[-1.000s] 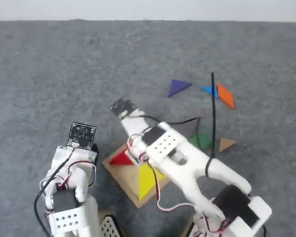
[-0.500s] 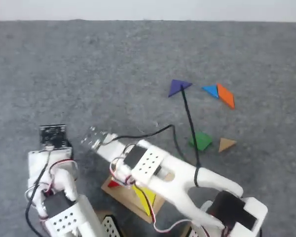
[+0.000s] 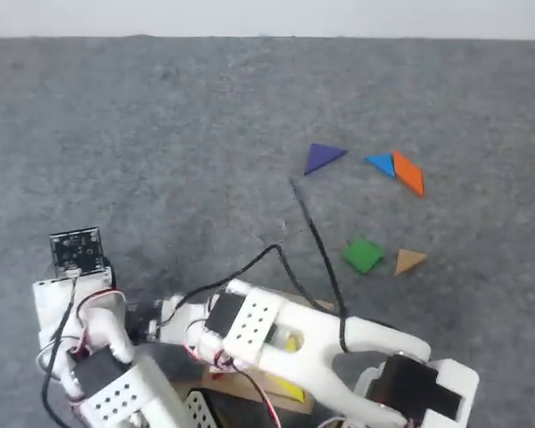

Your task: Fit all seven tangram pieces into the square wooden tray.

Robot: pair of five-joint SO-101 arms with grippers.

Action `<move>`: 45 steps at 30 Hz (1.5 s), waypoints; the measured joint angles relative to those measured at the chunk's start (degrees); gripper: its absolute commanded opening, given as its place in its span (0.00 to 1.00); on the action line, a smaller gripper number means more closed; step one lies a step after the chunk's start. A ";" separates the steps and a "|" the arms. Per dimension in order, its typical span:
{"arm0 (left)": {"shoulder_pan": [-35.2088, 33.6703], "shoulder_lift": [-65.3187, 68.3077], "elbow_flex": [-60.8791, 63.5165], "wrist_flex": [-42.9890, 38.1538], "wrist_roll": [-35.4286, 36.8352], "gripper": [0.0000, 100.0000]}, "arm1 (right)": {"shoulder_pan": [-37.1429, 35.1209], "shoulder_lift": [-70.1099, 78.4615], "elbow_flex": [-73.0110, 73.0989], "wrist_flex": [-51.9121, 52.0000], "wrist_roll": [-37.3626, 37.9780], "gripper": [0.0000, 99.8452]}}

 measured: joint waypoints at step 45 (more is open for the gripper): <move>0.00 0.00 0.00 -0.26 0.00 0.20 | 23.38 -21.10 15.74 -6.42 2.20 0.24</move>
